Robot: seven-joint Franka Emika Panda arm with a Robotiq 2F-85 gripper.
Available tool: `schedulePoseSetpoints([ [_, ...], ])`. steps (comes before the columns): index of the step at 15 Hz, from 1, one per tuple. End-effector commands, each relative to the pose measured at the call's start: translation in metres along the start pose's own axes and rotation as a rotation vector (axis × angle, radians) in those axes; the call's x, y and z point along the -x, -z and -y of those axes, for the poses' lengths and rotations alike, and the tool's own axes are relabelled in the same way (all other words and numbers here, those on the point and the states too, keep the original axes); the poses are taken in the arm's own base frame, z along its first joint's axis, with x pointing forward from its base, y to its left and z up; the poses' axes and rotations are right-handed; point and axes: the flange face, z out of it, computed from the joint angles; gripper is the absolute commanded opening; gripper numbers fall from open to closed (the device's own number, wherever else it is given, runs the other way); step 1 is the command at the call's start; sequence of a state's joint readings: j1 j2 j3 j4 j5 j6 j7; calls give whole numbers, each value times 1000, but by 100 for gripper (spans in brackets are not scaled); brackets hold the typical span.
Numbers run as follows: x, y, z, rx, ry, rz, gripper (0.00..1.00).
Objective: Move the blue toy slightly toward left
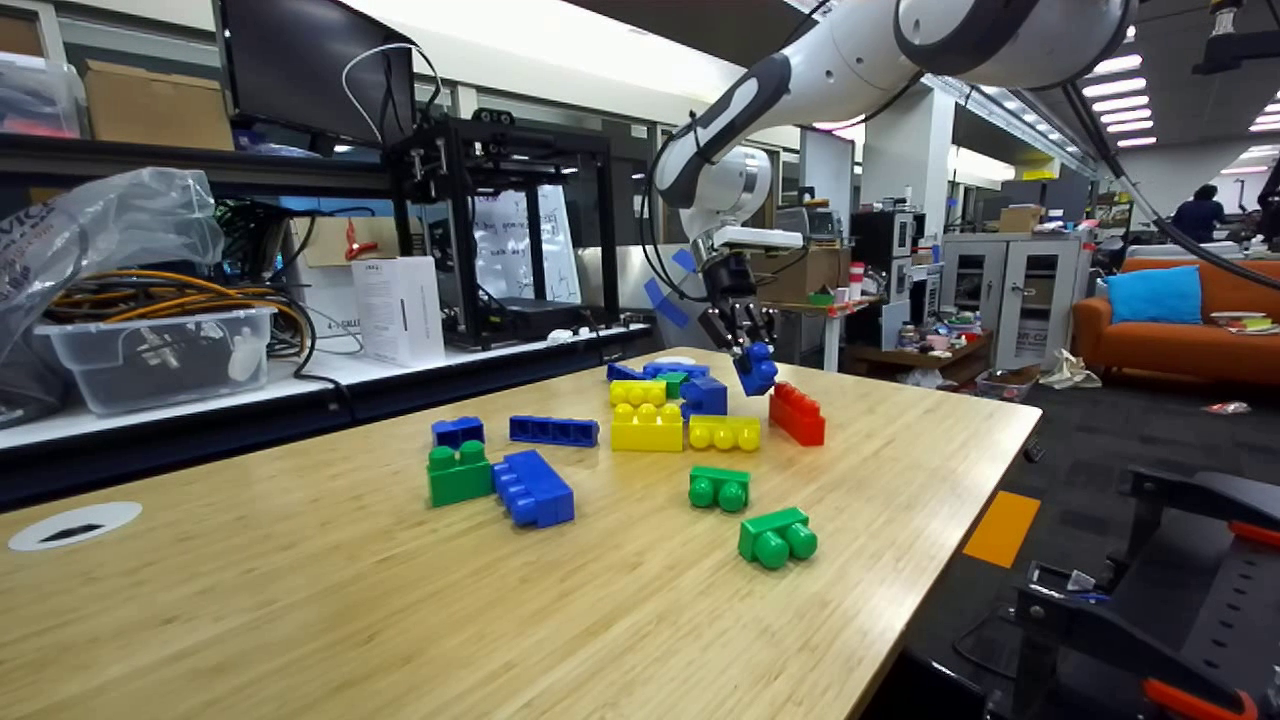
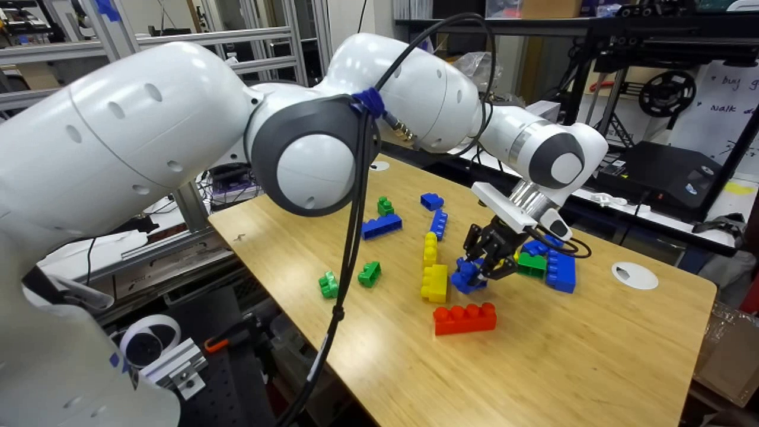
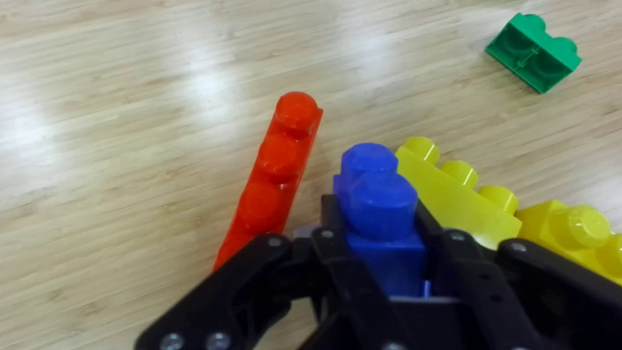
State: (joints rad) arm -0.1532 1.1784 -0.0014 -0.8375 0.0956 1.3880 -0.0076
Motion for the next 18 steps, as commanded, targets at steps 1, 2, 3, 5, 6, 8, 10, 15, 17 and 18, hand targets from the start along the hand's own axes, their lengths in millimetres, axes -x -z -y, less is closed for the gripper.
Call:
schedulePoseSetpoints([
  [1,-9,-7,-8,4,-23,23,11],
  [2,-12,-11,-10,7,-28,27,11],
  [3,-14,-14,-12,9,-29,30,11],
  [5,-17,-20,-15,11,-32,41,11],
  [6,-18,-23,-15,13,-32,50,11],
  [8,-17,-28,-16,14,-28,78,11],
  [10,-12,-32,-15,7,-7,129,11],
  [15,-7,-41,-10,16,-6,196,11],
  [17,-8,-46,-9,22,-6,206,11],
  [18,-9,-49,-9,25,-6,209,11],
])
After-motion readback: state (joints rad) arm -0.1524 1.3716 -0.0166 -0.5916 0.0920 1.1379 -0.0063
